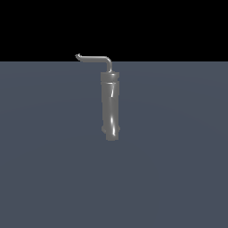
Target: Turn on the faucet by rotating a designated handle.
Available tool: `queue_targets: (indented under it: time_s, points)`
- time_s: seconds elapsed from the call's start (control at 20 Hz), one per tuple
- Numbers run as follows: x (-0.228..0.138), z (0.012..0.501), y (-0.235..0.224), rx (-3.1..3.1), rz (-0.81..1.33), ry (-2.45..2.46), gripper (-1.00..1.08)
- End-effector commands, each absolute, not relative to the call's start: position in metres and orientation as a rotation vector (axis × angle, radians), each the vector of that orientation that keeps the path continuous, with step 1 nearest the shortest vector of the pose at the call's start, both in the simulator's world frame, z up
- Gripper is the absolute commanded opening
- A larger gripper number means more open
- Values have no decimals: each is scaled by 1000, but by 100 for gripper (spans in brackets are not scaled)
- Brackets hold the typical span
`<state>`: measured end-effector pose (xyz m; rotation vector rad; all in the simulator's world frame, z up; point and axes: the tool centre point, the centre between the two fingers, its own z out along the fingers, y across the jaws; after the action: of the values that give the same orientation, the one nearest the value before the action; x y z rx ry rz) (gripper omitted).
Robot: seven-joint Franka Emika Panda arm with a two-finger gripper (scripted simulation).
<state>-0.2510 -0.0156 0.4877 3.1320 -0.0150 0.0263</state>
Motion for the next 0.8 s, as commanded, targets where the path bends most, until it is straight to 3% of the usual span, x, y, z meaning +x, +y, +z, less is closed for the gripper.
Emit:
queue_targets:
  time_s: [0.0,0.75]
  points:
    - [-251,488,-16,3132,26,-15,-100]
    - [-242,500,-5,3141,89,-2,-100]
